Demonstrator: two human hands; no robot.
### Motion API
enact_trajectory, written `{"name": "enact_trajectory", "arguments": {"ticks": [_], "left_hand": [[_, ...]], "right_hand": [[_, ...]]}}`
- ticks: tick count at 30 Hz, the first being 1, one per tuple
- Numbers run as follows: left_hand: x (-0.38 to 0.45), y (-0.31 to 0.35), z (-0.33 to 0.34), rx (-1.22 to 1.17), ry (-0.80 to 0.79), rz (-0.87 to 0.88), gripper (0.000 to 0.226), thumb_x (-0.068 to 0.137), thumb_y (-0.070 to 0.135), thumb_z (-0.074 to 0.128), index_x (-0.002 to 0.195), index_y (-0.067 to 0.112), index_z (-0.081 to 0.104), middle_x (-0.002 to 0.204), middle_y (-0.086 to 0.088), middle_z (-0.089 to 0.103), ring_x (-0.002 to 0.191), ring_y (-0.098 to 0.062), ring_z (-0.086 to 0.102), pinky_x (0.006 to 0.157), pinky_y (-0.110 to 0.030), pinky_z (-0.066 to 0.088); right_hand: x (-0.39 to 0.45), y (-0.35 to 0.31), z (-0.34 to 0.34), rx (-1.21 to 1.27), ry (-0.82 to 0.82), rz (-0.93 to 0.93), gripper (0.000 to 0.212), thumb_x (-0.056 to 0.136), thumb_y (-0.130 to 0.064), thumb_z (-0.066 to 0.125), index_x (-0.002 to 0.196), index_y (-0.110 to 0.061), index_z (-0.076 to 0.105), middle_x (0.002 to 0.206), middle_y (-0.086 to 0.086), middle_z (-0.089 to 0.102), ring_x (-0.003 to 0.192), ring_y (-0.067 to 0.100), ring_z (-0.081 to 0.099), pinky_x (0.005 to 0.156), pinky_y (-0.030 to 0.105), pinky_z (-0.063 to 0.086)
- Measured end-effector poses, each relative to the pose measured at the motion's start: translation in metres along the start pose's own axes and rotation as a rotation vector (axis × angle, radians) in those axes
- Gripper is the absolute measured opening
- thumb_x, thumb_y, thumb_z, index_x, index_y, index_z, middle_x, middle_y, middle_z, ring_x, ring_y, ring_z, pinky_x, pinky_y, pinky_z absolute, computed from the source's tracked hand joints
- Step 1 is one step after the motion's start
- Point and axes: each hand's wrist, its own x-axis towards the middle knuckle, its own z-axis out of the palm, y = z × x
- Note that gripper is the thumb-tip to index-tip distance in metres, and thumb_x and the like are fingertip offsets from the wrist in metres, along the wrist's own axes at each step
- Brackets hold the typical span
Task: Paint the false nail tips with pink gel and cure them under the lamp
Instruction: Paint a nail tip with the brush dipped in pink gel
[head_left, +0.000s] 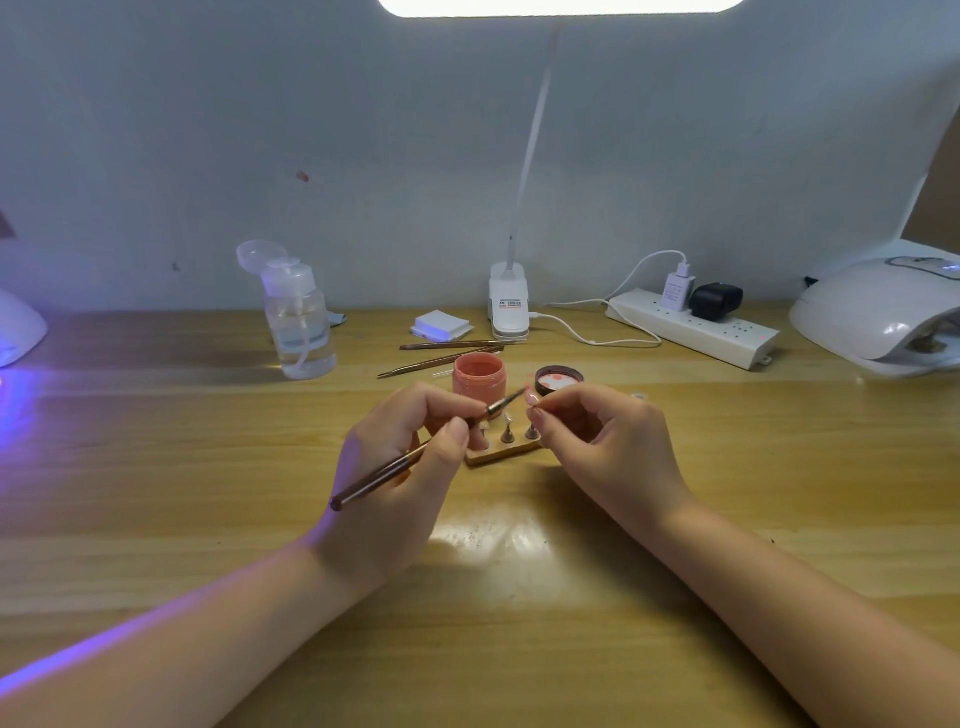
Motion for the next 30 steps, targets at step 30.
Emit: {"name": "enact_trajectory", "arguments": {"ticks": [30], "left_hand": [[0.008,0.006,-0.003,-0.119,-0.012,-0.054,0.015,0.082,0.023,0.056,0.087,0.016,0.068,0.074,0.002,0.072,0.073,-0.007,0.067,0.069,-0.013,0.047]], "right_hand": [[0.001,0.007,0.002,0.015,0.005,0.015,0.003,0.083,-0.012,0.072,0.085,-0.013,0.072,0.070,-0.005,0.069,0.063,0.006,0.063,0.061,0.020,0.051]]}}
